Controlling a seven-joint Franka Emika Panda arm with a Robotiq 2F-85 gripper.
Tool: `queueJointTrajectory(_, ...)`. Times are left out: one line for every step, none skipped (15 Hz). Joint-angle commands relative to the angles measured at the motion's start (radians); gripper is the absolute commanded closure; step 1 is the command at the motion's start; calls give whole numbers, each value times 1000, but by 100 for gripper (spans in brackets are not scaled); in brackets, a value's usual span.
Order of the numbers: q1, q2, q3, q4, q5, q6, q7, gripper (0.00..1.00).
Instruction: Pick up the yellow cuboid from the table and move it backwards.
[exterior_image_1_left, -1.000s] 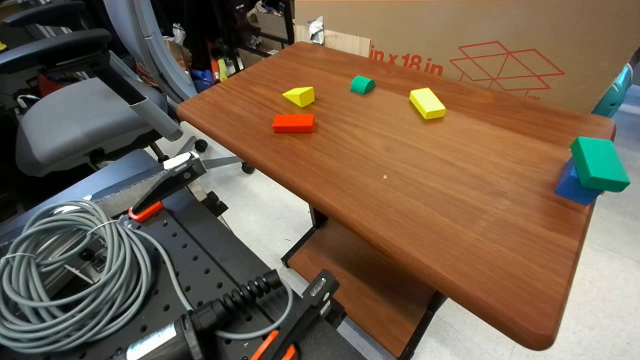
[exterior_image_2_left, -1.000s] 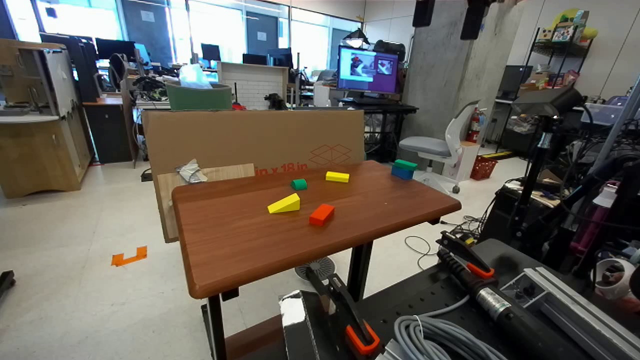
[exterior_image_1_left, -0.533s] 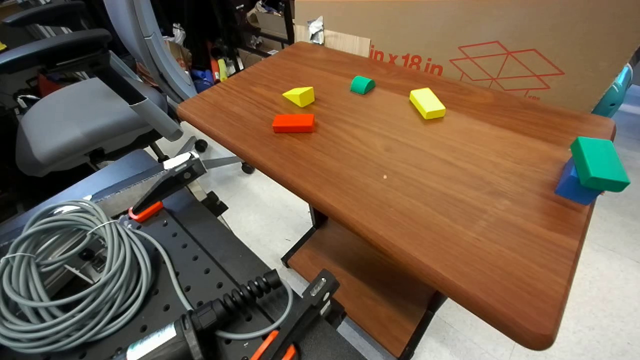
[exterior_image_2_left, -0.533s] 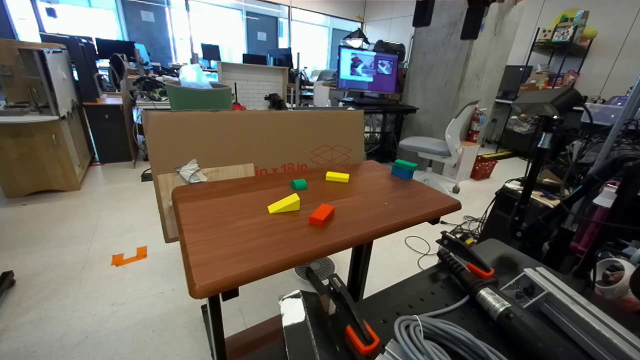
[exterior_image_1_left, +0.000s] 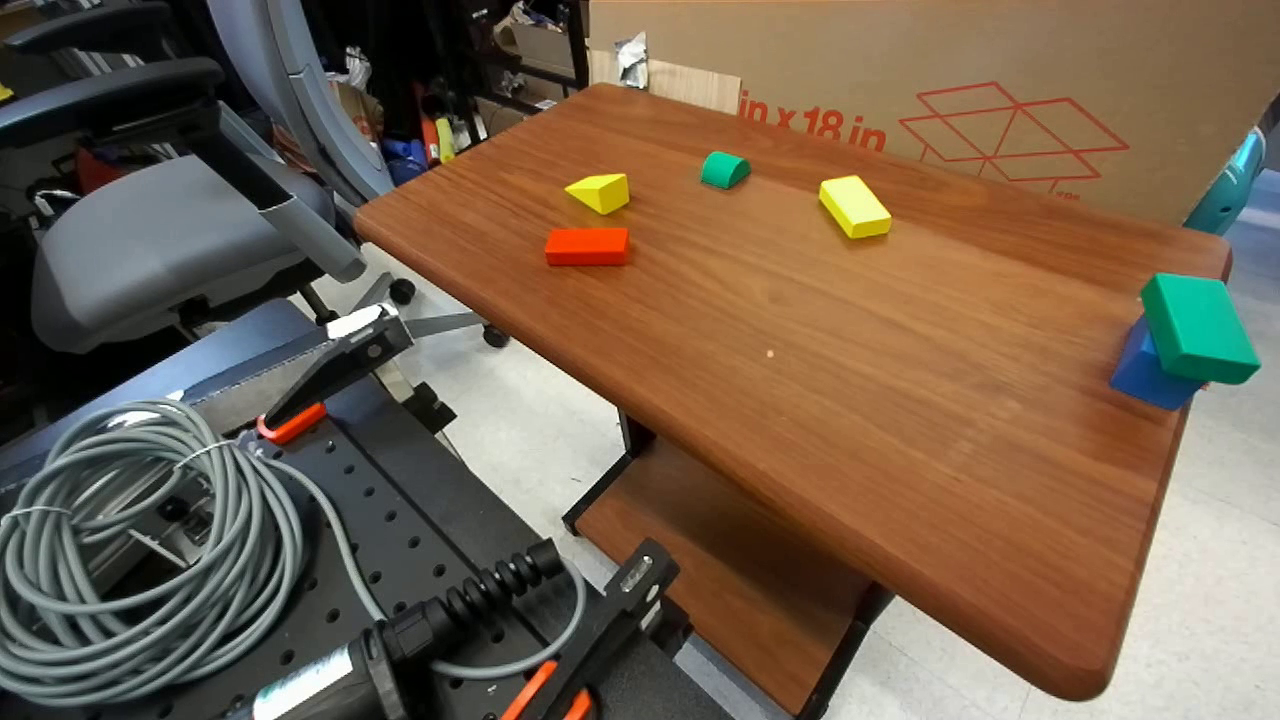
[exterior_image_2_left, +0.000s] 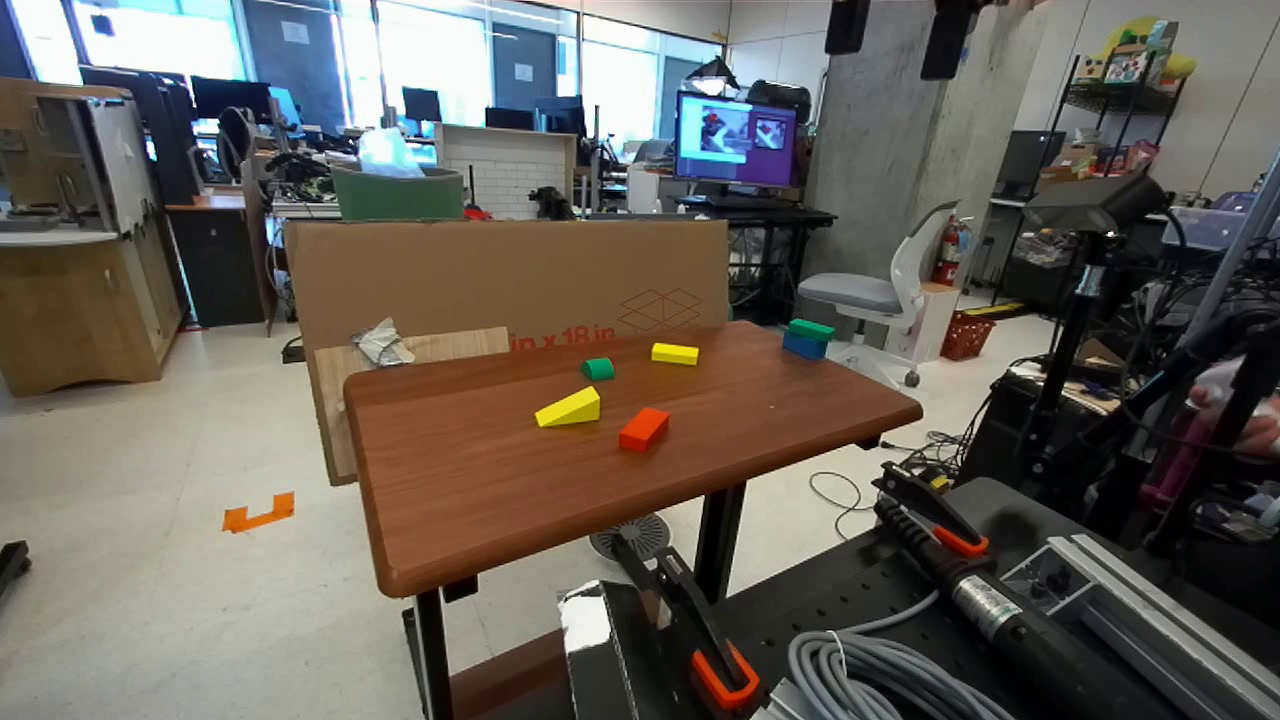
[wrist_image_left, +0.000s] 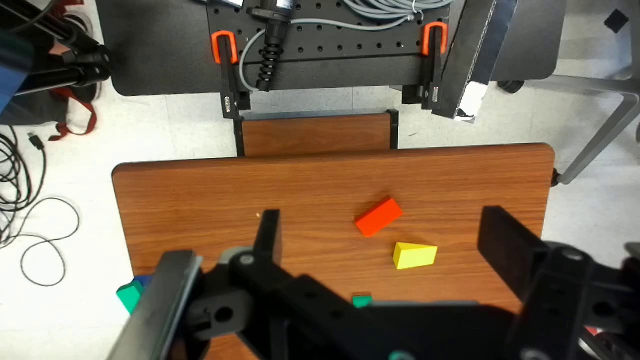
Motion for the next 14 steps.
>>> queueJointTrajectory(2, 0, -2, 2, -1, -2, 1, 0)
queueJointTrajectory(2, 0, -2, 2, -1, -2, 1, 0)
queueJointTrajectory(2, 0, -2, 2, -1, -2, 1, 0)
queueJointTrajectory(2, 0, -2, 2, -1, -2, 1, 0)
queueJointTrajectory(2, 0, -2, 2, -1, -2, 1, 0)
queueJointTrajectory(2, 0, -2, 2, -1, -2, 1, 0)
queueJointTrajectory(2, 0, -2, 2, -1, -2, 1, 0)
queueJointTrajectory(2, 0, -2, 2, -1, -2, 1, 0)
queueJointTrajectory(3, 13, -13, 19, 5, -11, -13, 0)
queueJointTrajectory(-6, 27, -15, 35, 3, -7, 1, 0)
queueJointTrajectory(-13, 48, -17, 60, -1, -20, 9, 0)
queueJointTrajectory(-17, 67, -22, 82, -7, -16, 6, 0)
queueJointTrajectory(-25, 90, -24, 112, -12, -23, 15, 0)
queueJointTrajectory(-33, 124, -26, 153, -19, -25, 18, 0)
